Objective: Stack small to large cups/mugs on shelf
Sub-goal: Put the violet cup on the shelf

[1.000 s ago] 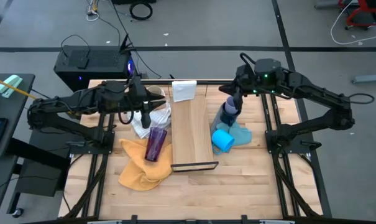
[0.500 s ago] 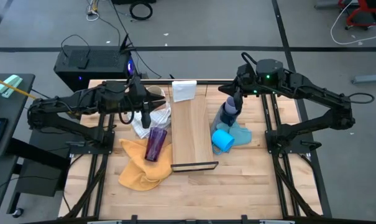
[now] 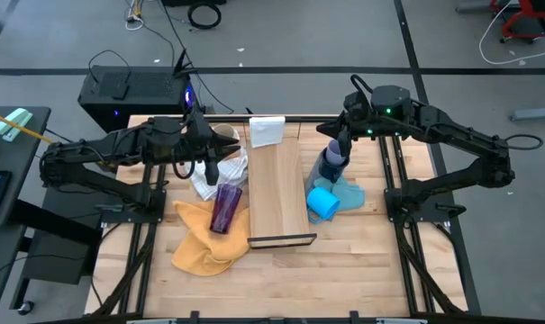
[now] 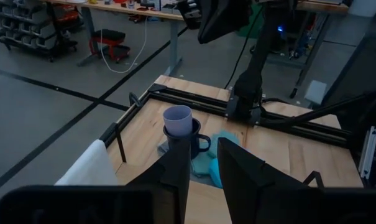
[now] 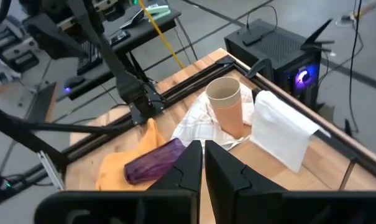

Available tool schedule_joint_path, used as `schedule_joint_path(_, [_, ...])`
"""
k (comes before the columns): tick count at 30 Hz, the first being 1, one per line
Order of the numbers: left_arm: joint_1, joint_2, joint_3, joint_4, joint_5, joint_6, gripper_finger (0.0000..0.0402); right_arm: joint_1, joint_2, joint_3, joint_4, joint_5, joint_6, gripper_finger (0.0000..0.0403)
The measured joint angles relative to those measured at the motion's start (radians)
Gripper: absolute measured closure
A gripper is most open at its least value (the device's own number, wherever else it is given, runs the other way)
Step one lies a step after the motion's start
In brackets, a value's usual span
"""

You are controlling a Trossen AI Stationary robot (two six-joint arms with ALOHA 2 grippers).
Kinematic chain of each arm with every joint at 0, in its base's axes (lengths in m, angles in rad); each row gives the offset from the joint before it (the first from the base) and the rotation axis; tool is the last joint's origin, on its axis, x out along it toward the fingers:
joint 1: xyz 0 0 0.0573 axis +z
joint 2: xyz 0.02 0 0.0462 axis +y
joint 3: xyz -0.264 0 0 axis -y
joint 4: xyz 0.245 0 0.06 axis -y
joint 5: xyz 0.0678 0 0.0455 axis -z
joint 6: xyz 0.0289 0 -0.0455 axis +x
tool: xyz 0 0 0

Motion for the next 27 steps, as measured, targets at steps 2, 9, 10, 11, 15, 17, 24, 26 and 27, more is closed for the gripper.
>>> schedule_joint_path(2, [0.0,0.0,0.0,0.0,0.0,0.0,0.0316,0.0,0.0,0.0,0.0,-0.003,0.007,0.0377])
schedule_joint_path(9, [0.0,0.0,0.0,0.0,0.0,-0.001,0.032,0.0,0.0,0.0,0.001,-0.003,-0.016,0.0377])
schedule_joint_path(10, [0.0,0.0,0.0,0.0,0.0,-0.001,0.0319,0.0,0.0,0.0,0.001,-0.003,-0.025,0.0377])
schedule_joint_path(11, [0.0,0.0,0.0,0.001,0.0,-0.001,0.0317,0.0,0.0,0.0,0.002,-0.003,-0.029,0.0377])
schedule_joint_path(15, [0.0,0.002,-0.001,-0.001,0.0,0.0,0.0313,0.0,0.0,0.0,0.006,-0.003,-0.03,0.0377])
schedule_joint_path(17, [0.0,0.002,-0.001,0.005,0.0,0.0,0.0312,0.0,0.0,0.0,0.01,-0.004,0.005,0.0377])
schedule_joint_path(24, [0.0,0.002,-0.001,0.009,0.048,0.04,0.0322,-0.001,0.0,0.0,0.022,-0.004,0.03,0.0378])
schedule_joint_path(26, [-0.001,0.002,-0.001,0.005,0.05,0.067,0.0323,-0.001,0.0,0.0,0.028,-0.004,0.032,0.0379])
schedule_joint_path(27, [-0.001,0.002,-0.001,-0.002,0.05,0.081,0.0323,-0.001,0.0,0.0,0.033,-0.004,0.032,0.038])
